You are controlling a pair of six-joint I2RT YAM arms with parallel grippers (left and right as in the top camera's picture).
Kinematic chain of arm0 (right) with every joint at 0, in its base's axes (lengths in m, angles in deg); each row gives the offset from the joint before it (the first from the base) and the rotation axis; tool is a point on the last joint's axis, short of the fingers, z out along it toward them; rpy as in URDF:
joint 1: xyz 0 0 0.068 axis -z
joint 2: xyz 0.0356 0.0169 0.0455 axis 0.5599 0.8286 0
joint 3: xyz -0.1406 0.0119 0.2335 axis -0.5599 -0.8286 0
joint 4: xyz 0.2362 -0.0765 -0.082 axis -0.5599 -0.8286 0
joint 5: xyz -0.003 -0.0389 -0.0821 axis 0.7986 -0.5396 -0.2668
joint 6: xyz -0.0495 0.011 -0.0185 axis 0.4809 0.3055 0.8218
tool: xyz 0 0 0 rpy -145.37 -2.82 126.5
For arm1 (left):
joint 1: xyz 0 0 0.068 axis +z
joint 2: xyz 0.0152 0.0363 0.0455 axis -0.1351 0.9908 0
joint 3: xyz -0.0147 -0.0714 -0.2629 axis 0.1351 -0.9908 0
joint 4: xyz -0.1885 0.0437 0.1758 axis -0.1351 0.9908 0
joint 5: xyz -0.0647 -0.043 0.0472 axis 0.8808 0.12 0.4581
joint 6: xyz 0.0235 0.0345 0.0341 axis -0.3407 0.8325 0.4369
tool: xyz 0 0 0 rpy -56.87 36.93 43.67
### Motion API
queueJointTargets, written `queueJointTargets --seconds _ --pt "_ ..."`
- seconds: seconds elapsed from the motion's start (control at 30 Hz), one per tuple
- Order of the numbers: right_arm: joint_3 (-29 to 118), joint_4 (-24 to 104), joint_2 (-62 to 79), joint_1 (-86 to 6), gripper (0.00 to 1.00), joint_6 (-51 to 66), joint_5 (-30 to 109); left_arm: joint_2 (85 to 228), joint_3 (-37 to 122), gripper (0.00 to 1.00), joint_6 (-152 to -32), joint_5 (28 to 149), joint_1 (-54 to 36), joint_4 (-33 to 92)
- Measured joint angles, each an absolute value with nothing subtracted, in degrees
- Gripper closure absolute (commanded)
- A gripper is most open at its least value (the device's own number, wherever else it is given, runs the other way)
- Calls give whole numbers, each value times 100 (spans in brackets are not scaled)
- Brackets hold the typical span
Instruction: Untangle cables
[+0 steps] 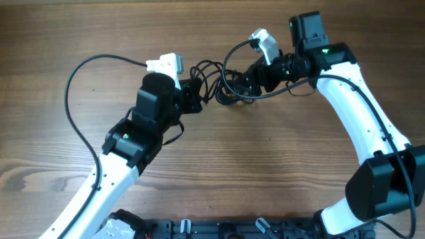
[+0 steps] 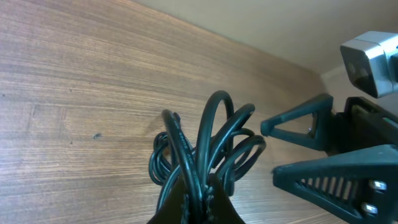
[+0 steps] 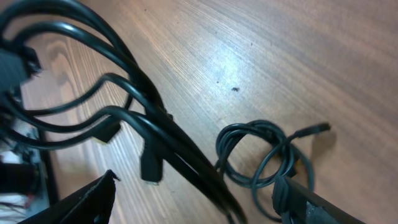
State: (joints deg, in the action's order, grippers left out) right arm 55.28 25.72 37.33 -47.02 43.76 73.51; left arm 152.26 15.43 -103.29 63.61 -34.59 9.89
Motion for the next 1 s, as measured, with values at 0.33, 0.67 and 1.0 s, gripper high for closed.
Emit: queueJointTargets --seconds 0.33,0.67,1.0 --pt "5528 3005 4157 -4781 96 6697 8429 14669 1545 96 -10849 8195 -2698 1330" --pt "5531 2434 4173 -5202 96 2146 7270 14962 1545 96 -11281 5631 -2650 1658" --pt "5533 1831 4243 -5471 96 1329 5852 17158 1843 96 -14387 4586 -3120 2880"
